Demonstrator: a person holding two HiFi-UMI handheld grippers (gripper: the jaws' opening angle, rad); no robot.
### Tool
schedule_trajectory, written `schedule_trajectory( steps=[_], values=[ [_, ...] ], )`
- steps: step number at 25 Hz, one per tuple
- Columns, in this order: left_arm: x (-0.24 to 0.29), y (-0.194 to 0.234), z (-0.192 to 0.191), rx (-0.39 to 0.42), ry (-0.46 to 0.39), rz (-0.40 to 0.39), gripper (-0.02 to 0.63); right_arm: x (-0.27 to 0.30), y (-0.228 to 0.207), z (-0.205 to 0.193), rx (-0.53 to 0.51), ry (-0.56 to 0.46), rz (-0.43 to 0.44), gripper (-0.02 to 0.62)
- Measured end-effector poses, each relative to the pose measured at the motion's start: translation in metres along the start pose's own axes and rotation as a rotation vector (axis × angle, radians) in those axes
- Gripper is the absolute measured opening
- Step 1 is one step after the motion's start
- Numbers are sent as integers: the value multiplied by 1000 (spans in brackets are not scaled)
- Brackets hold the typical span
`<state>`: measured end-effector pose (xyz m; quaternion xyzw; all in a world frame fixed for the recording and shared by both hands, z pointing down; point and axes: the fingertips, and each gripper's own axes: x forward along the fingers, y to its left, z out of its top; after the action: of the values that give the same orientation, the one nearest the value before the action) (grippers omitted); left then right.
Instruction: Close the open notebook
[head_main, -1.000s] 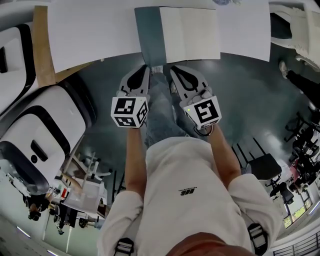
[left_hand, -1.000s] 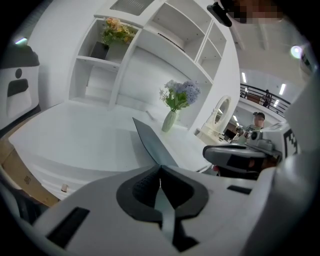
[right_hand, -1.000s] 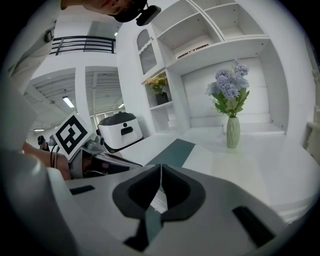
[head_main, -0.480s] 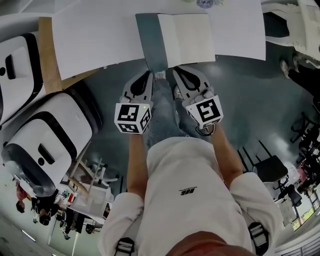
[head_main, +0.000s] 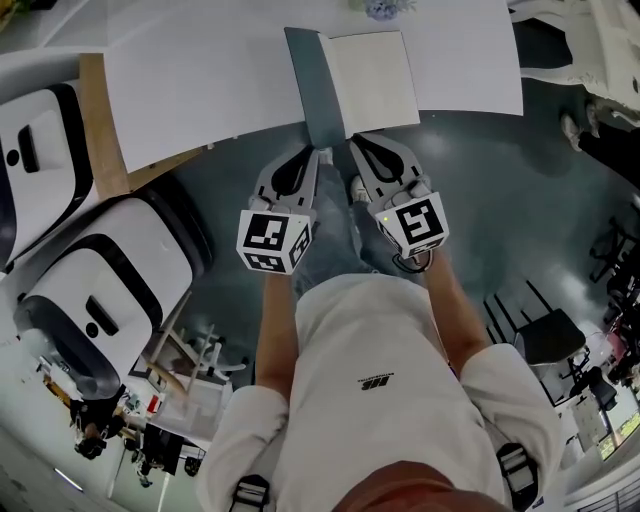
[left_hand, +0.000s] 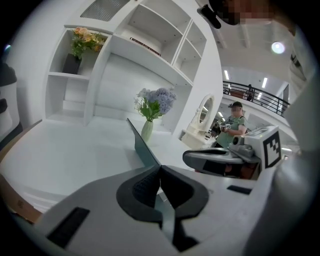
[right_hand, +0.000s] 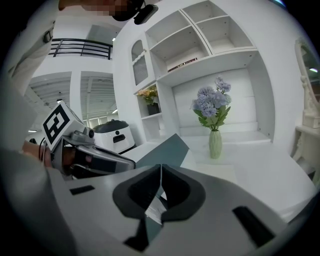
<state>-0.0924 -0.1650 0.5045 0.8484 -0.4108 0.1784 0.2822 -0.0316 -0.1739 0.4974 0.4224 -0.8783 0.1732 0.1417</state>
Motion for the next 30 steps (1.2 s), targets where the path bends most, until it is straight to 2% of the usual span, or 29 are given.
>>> schedule_trajectory(
  steps=[14, 30],
  values=[
    [28, -30, 8, 50, 24, -84, 0, -24, -36, -5, 27, -5, -95, -3],
    [56, -51, 5, 87, 74, -204, 0, -33, -55, -13, 73, 5, -188, -3]
  ],
)
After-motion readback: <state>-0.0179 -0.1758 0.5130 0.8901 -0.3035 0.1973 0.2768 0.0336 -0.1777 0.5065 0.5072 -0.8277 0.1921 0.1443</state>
